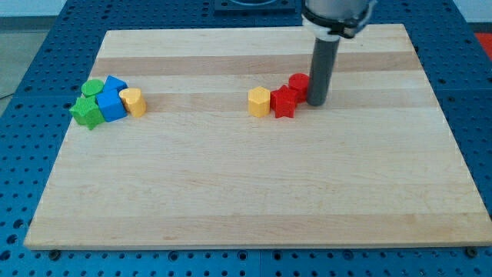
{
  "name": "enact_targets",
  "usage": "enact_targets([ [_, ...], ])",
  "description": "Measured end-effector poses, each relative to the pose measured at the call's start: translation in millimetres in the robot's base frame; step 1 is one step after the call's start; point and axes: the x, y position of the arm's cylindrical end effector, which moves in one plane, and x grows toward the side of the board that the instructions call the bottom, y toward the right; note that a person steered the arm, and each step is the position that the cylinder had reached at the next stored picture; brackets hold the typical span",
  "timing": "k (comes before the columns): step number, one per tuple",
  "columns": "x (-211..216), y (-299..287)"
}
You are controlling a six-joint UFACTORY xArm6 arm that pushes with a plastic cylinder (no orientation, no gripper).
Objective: Move the red circle above the hexagon
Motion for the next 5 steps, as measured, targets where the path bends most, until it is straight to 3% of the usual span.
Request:
enact_targets([
  [1, -17, -7],
  [2, -20, 47],
  [3, -60, 68],
  [5, -72, 26],
])
